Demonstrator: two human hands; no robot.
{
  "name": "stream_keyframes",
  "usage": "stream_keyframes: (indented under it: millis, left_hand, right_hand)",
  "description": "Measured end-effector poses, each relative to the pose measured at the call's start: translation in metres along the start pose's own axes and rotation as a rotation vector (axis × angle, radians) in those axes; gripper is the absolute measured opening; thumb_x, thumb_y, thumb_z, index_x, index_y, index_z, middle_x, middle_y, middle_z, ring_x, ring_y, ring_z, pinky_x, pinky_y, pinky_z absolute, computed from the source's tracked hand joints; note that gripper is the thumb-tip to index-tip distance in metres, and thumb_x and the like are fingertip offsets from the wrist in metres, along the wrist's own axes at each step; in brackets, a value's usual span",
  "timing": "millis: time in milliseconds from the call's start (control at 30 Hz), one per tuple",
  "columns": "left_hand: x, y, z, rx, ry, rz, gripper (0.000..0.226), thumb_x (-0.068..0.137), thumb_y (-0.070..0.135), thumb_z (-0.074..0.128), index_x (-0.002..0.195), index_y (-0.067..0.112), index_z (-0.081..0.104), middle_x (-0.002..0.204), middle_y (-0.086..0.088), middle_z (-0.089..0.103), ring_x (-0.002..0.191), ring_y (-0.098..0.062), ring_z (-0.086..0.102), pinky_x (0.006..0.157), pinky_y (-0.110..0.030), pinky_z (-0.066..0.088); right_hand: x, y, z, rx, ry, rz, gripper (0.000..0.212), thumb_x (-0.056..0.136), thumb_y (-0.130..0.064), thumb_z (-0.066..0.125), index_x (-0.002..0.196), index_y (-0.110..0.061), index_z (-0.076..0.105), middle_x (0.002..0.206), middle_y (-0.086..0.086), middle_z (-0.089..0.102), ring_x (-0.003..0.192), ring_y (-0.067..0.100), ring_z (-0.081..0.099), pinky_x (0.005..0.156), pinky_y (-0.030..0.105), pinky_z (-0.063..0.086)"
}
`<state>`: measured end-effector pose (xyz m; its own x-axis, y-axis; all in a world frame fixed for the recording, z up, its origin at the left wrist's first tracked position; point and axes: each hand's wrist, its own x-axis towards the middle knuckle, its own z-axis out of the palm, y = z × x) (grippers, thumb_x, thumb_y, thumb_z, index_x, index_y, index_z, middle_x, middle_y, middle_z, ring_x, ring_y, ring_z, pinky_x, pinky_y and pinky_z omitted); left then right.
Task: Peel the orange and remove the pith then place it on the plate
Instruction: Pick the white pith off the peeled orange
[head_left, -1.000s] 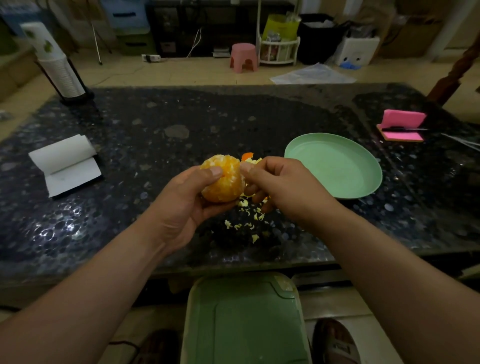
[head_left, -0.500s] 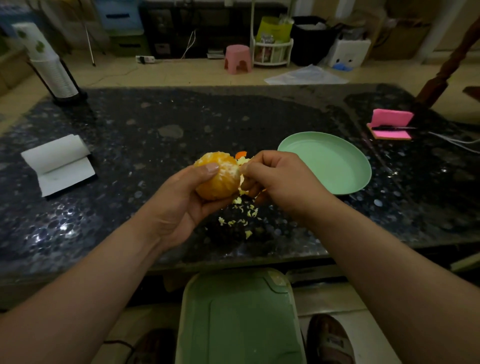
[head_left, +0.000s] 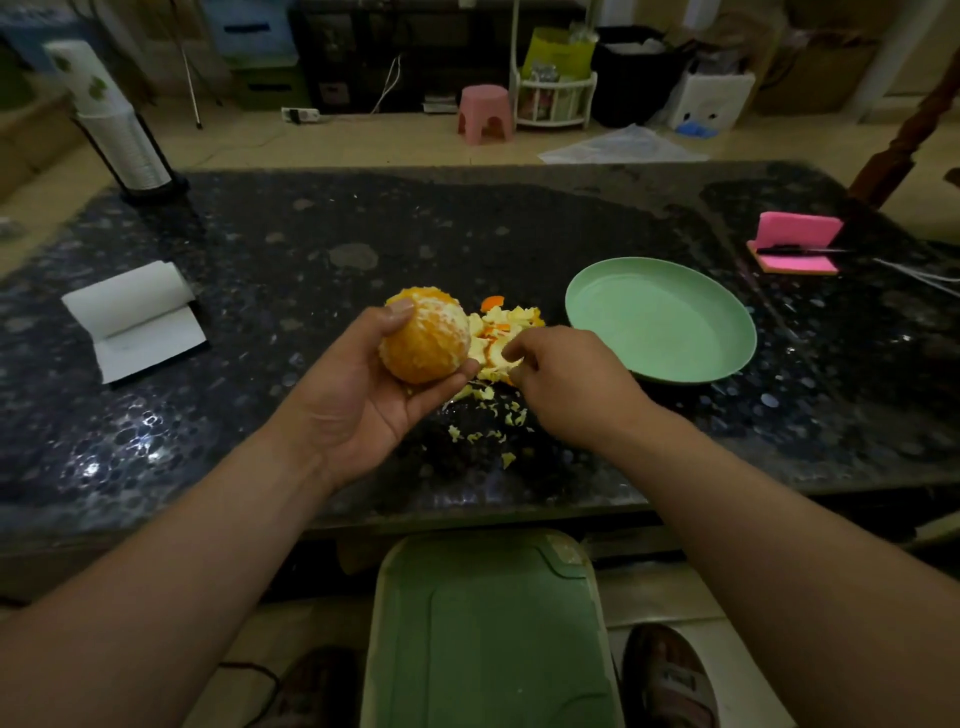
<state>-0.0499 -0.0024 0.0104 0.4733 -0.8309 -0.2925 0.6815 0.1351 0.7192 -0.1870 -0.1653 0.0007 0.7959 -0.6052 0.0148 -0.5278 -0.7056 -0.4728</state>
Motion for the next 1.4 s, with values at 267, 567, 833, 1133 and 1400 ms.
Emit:
stream_keyframes:
  millis: [267,567,833,1133,1400]
  left_hand:
    - [0.004,-0.002,0.0,0.011,0.046,-0.024,0.059,0.091,0.029,0.071,0.144,0.008,0.058,0.136,-0.026,0.068,0.117,-0.049,0.07,0.09,-0.043,0.065]
    - [0.008,-0.002,-0.003,0.044,0.001,-0.008,0.063,0.086,0.021,0.073,0.144,0.004,0.057,0.136,-0.021,0.07,0.125,-0.039,0.069,0.096,-0.044,0.062]
    - [0.01,-0.006,-0.001,0.153,-0.028,0.088,0.067,0.082,0.014,0.074,0.145,0.007,0.053,0.142,-0.02,0.066,0.123,-0.033,0.07,0.098,-0.043,0.061]
    - [0.01,-0.01,0.002,0.301,0.005,0.17,0.063,0.078,0.014,0.077,0.139,0.013,0.058,0.132,-0.015,0.07,0.114,-0.028,0.072,0.099,-0.046,0.061]
    - [0.011,-0.01,-0.001,0.422,-0.007,0.19,0.062,0.078,0.018,0.079,0.137,0.016,0.06,0.132,-0.014,0.068,0.109,-0.025,0.073,0.088,-0.039,0.063]
  right_hand:
    - [-0.001,-0.005,0.001,-0.104,0.073,-0.041,0.018,0.101,-0.039,0.065,0.098,-0.024,0.073,0.097,-0.002,0.071,0.095,0.023,0.064,0.073,0.037,0.048]
    - [-0.004,-0.014,-0.011,0.179,0.17,-0.058,0.006,0.097,-0.033,0.069,0.1,-0.03,0.074,0.106,-0.01,0.071,0.094,0.009,0.065,0.074,0.026,0.05]
    - [-0.019,-0.025,-0.026,0.504,0.095,-0.041,0.014,0.098,-0.038,0.076,0.094,-0.025,0.076,0.081,-0.002,0.076,0.073,0.015,0.073,0.071,0.043,0.063]
    - [-0.017,-0.018,-0.021,0.402,0.09,-0.031,0.017,0.097,-0.036,0.076,0.086,-0.024,0.08,0.073,-0.006,0.074,0.067,0.009,0.07,0.073,0.041,0.063]
    - [-0.021,-0.018,-0.03,0.163,0.054,-0.138,0.019,0.102,-0.041,0.068,0.091,-0.027,0.076,0.077,-0.012,0.068,0.074,0.005,0.063,0.067,0.031,0.05]
